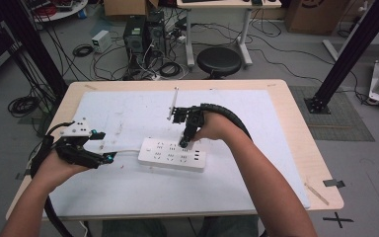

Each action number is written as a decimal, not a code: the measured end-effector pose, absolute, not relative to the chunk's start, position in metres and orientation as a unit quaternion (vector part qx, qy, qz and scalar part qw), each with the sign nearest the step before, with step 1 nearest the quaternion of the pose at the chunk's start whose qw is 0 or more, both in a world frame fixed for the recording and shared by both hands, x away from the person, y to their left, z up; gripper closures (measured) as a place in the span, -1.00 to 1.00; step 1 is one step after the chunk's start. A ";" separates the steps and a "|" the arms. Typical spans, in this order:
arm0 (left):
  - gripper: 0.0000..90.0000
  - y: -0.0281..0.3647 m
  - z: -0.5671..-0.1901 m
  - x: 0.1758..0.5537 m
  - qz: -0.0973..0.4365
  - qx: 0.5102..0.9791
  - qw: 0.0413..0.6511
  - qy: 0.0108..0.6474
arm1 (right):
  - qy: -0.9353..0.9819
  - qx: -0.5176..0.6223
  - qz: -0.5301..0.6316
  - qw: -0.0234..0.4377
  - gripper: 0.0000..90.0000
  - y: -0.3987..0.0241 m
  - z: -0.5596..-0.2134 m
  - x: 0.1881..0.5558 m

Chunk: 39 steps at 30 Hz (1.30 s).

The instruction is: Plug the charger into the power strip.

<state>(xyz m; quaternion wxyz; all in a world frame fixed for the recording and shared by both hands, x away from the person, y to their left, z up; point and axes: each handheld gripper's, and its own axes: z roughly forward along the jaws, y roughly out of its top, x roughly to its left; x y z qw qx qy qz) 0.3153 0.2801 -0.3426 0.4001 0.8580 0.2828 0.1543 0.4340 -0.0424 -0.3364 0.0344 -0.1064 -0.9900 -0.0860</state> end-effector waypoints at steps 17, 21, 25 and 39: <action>-0.58 0.284 -0.348 0.313 0.153 0.850 0.411 0.292 | -0.994 -0.095 -0.046 0.033 0.41 -0.031 -0.354 0.438; -0.58 0.284 -0.350 0.314 0.153 0.851 0.410 0.291 | -0.996 -0.077 -0.044 0.023 0.41 -0.027 -0.355 0.435; -0.58 0.280 -0.351 0.316 0.150 0.852 0.409 0.289 | -0.997 -0.064 -0.037 0.006 0.42 -0.023 -0.355 0.431; -0.58 0.268 -0.353 0.322 0.143 0.859 0.404 0.282 | -0.996 -0.074 -0.051 -0.020 0.42 -0.025 -0.364 0.422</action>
